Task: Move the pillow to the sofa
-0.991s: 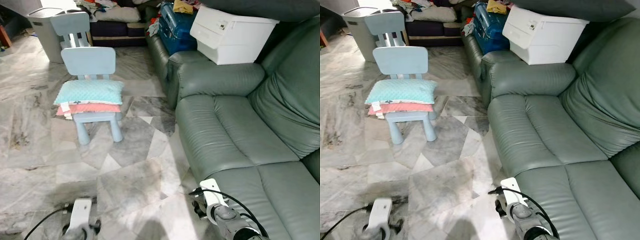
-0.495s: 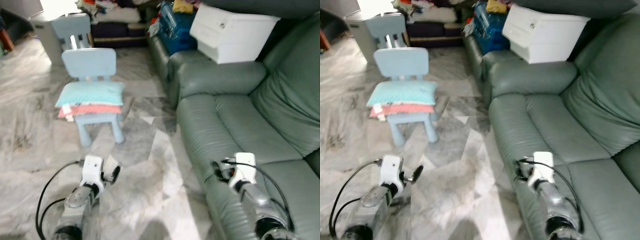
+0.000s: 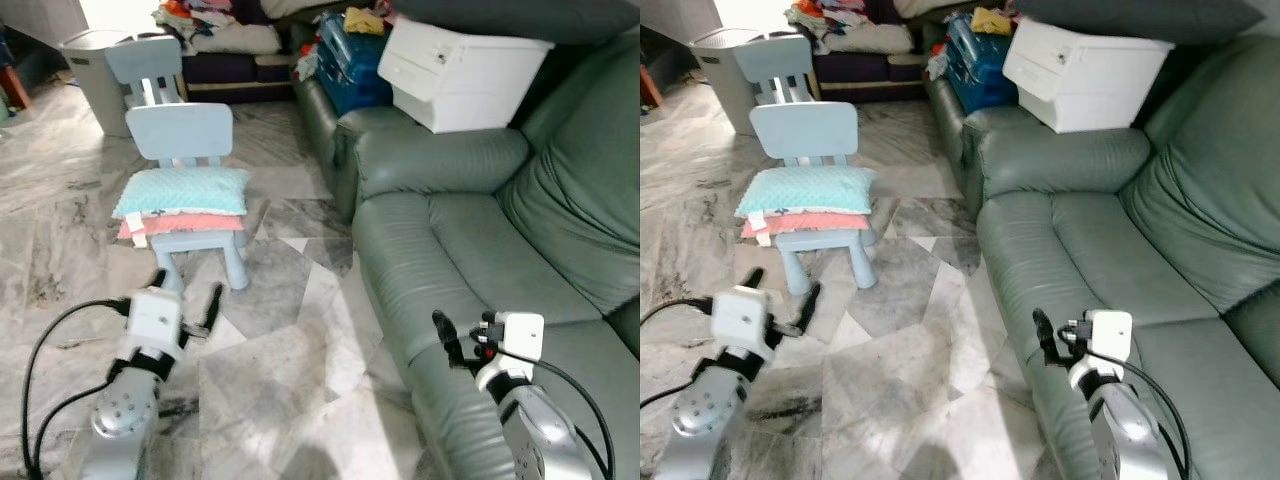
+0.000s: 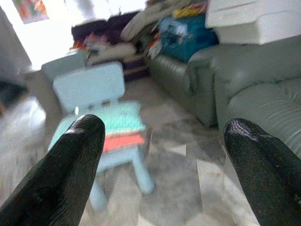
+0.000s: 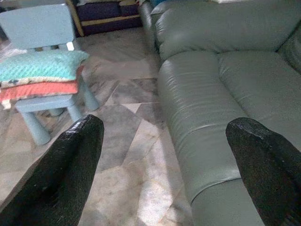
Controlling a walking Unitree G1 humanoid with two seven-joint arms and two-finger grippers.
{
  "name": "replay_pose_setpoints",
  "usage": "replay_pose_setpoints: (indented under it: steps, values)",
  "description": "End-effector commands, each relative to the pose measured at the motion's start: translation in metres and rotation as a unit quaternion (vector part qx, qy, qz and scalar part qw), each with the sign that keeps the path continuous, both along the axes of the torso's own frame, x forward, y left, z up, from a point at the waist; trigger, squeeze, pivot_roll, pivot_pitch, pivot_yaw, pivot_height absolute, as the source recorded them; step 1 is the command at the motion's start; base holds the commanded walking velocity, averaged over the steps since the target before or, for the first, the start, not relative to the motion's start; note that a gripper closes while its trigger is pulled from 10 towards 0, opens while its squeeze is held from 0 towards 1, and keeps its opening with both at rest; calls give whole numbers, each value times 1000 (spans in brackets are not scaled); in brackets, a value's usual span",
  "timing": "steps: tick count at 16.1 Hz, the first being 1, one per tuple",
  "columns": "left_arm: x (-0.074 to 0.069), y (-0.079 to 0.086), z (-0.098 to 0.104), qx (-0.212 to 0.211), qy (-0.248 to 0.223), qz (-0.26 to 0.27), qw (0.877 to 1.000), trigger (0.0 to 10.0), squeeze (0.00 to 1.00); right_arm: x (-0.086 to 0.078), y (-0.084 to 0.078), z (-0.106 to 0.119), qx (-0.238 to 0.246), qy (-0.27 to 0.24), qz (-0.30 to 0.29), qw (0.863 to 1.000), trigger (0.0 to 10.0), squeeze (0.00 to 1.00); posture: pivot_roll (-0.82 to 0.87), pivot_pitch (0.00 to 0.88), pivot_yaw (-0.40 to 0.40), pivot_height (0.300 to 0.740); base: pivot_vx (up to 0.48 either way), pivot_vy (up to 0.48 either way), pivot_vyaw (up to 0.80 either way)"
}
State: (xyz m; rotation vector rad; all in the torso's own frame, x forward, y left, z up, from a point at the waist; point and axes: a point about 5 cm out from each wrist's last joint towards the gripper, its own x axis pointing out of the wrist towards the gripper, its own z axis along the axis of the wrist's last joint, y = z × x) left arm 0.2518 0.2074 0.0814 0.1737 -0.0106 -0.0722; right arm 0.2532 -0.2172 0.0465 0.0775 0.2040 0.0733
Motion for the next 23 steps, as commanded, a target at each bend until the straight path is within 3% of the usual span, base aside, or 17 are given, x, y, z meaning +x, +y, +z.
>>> replay_pose_setpoints:
  steps: [1, 3, 4, 7, 12, 19, 23]
  values:
    - [-1, 2, -5, -18, 18, 16, 1000, 10000, 0, 1, -2, 5, -19, 4, -7, 1000, 10000, 0, -121, 0, -14, 740, 0, 0, 0]
    - [5, -10, -2, -10, 20, 1, 1000, 10000, 0, 10, 4, 14, -11, 2, 19, 1000, 10000, 0, -131, 0, -12, 740, 0, 0, 0]
    - [9, -11, -1, -13, 18, 6, 1000, 10000, 0, 12, 5, 18, -28, -7, 26, 999, 10000, 0, -137, 0, -12, 740, 0, 0, 0]
    - [16, -9, 3, -22, 19, 23, 999, 10000, 0, 13, 4, 21, -18, -3, 12, 1000, 10000, 0, -138, 0, -11, 740, 0, 0, 800]
    - [17, -2, 1, -29, 34, 33, 998, 10000, 0, 11, 13, 21, -16, -4, 21, 1000, 10000, 0, -136, 0, 0, 740, 0, 0, 728]
    - [17, 2, 2, -38, 43, 24, 998, 10000, 0, 9, 22, 23, -19, -9, 35, 999, 10000, 0, -131, 0, 18, 740, 0, 0, 0]
    - [17, 6, 2, -50, 47, 28, 997, 10000, 0, 7, 27, 22, -27, -12, 49, 998, 10000, 0, -133, 0, 20, 740, 281, 322, 0]
